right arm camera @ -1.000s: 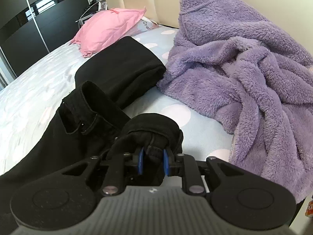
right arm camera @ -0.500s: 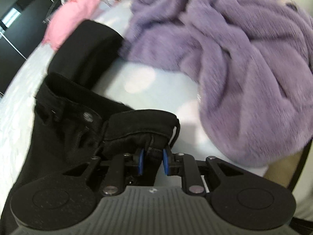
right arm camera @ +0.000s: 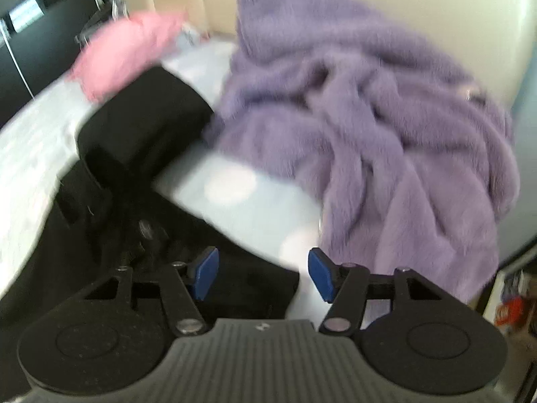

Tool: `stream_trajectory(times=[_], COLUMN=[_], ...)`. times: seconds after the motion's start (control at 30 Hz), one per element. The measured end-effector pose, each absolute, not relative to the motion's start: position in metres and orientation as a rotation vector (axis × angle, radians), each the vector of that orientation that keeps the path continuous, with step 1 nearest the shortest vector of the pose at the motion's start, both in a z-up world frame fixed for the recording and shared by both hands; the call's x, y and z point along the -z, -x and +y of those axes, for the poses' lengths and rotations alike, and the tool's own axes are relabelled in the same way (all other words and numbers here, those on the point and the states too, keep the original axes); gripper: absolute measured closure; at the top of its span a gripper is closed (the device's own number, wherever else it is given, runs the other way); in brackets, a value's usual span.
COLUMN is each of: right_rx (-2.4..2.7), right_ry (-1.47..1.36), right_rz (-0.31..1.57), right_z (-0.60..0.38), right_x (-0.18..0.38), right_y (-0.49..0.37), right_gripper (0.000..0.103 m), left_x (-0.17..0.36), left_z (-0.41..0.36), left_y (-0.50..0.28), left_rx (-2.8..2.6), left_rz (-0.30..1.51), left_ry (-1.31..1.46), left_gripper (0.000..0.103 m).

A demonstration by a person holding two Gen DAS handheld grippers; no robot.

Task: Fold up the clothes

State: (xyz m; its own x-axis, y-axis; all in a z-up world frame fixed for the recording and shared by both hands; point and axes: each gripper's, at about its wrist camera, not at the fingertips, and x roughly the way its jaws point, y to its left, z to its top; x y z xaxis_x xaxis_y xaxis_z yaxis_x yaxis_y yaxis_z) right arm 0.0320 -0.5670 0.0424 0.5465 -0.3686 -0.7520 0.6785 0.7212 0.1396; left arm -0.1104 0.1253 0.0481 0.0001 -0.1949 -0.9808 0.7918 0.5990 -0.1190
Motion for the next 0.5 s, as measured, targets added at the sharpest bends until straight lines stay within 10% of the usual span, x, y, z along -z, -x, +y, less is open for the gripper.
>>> stream_trajectory(times=[0.23,0.5], right_rx=[0.41,0.266], right_ry=[-0.496,-0.414], right_rz=[0.7,0.709], right_z=[-0.522,-0.474], right_x=[-0.053,-0.06], right_y=[-0.062,-0.095], right_gripper=[0.039,0.037], left_x=[-0.081,0.007], left_z=[0.142,0.13], left_y=[0.078,0.044], left_rx=[0.781,0.614], left_rz=[1.252,1.298], left_ry=[-0.403,-0.558], left_gripper=[0.057,0.058])
